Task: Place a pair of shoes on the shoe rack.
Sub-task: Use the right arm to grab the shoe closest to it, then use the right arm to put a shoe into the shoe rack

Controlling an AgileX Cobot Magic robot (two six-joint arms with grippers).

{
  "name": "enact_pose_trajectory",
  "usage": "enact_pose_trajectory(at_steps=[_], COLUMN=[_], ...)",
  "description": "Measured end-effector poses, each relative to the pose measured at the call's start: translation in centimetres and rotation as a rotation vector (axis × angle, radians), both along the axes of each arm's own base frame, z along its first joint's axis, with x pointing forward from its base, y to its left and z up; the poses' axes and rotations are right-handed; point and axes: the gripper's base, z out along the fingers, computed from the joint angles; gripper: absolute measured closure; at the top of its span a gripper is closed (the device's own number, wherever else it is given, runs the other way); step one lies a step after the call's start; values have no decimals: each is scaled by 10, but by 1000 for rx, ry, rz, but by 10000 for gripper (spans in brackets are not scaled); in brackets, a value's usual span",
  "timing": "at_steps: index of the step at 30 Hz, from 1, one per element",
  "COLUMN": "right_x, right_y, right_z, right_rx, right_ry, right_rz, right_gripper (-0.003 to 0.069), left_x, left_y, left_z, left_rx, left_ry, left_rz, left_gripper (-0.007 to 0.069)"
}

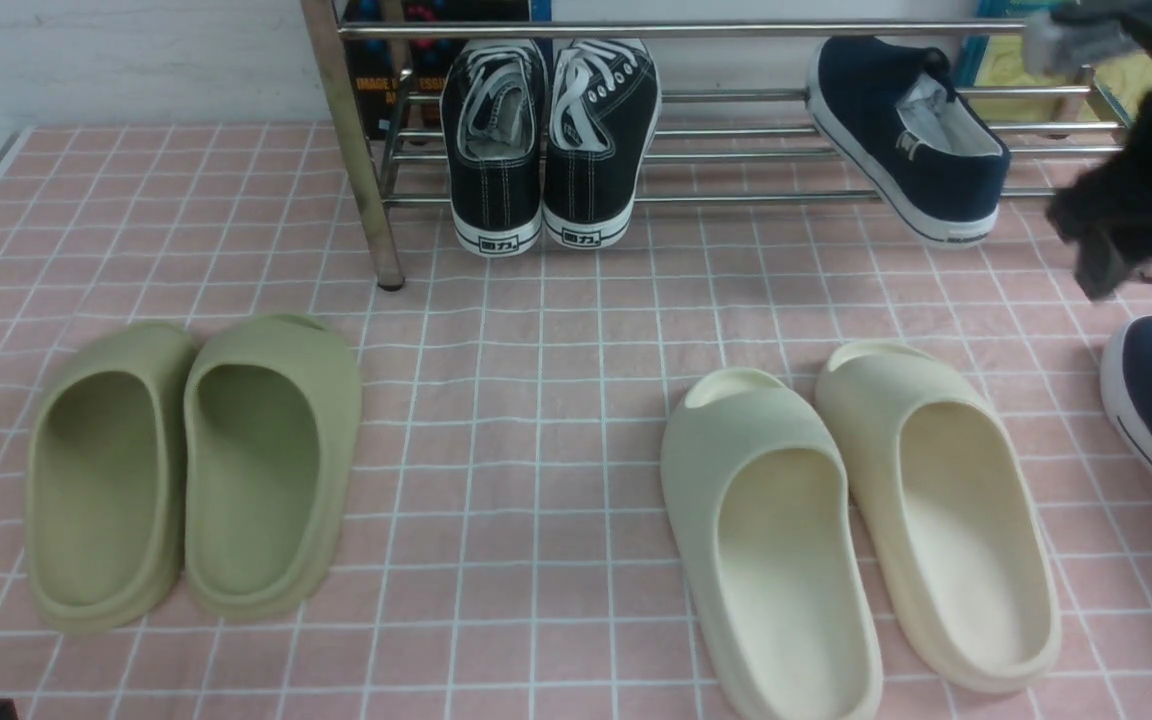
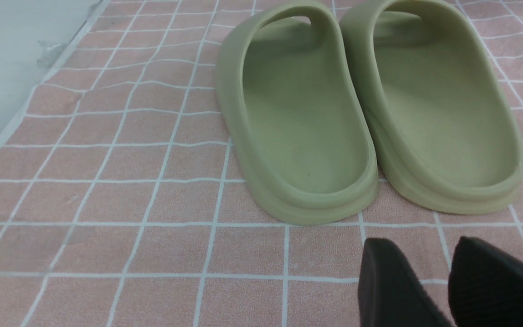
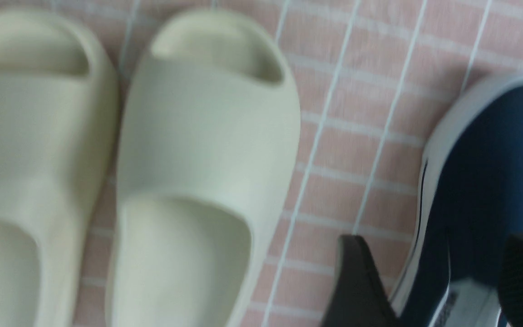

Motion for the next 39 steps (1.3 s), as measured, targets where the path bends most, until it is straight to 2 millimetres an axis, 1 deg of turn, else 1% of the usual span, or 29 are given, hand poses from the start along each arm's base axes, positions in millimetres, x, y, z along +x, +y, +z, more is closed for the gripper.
enact_pose_trajectory(at_steps=[1, 3, 5, 7, 8, 9, 11, 13, 16, 18, 20, 21, 23, 26, 27, 28, 30, 33, 34, 35, 38, 39], right_x=[-18, -35, -46, -53, -55, -55, -58, -58, -55, -52, -48, -46, -43, -43, -43, -44, -46, -47, -46, -44, -36, -36], right_y=[-5, -15, -26, -41, -48, -49, -62, -70, -73, -72, -72, -72, -72, -72, -72, -72, -70, -67, -66, -65, -61, -61], right_z=[-14, -29, -43, -62, -71, -71, -91, -104, -121, -130, -140, -143, -147, -141, -135, -133, -106, -75, -71, -56, -35, -35], right_rx=[-30, -62, -77, -82, -80, -79, -62, -46, -33, -30, -29, -29, -29, -26, -23, -24, 1, 35, 39, 52, 93, 93], right_ry=[41, 52, 49, 71, 77, 72, 91, 94, 107, 122, 134, 133, 131, 112, 99, 98, 62, 13, 4, -30, -92, -91], right_rz=[-30, -82, -134, -203, -228, -232, -285, -312, -310, -291, -276, -270, -261, -259, -261, -262, -278, -265, -257, -230, -175, -175], right_gripper=[243, 243, 243, 243, 243, 243, 243, 243, 247, 265, 300, 330, 419, 595, 634, 642, 650, 650, 650, 650, 650, 650], left_x=[0, 0, 0, 0, 0, 0, 0, 0, 0, 0, 0, 0, 0, 0, 0, 0, 0, 0, 0, 0, 0, 0], left_y=[0, 0, 0, 0, 0, 0, 0, 0, 0, 0, 0, 0, 0, 0, 0, 0, 0, 0, 0, 0, 0, 0], left_z=[0, 0, 0, 0, 0, 0, 0, 0, 0, 0, 0, 0, 0, 0, 0, 0, 0, 0, 0, 0, 0, 0], left_rx=[0, 1, 1, 1, 1, 1, 1, 1, 1, 1, 1, 1, 1, 1, 1, 1, 1, 1, 1, 1, 1, 1], left_ry=[0, 0, 1, 1, 1, 1, 1, 1, 1, 1, 1, 1, 1, 1, 1, 1, 1, 1, 1, 1, 1, 1], left_rz=[0, 0, 0, 0, 0, 0, 0, 0, 0, 0, 0, 0, 0, 0, 0, 0, 0, 0, 0, 0, 0, 0], left_gripper=[387, 387, 387, 387, 387, 387, 387, 387, 387, 387, 387, 387, 387, 387, 387, 387, 387, 387, 387, 387, 387, 387])
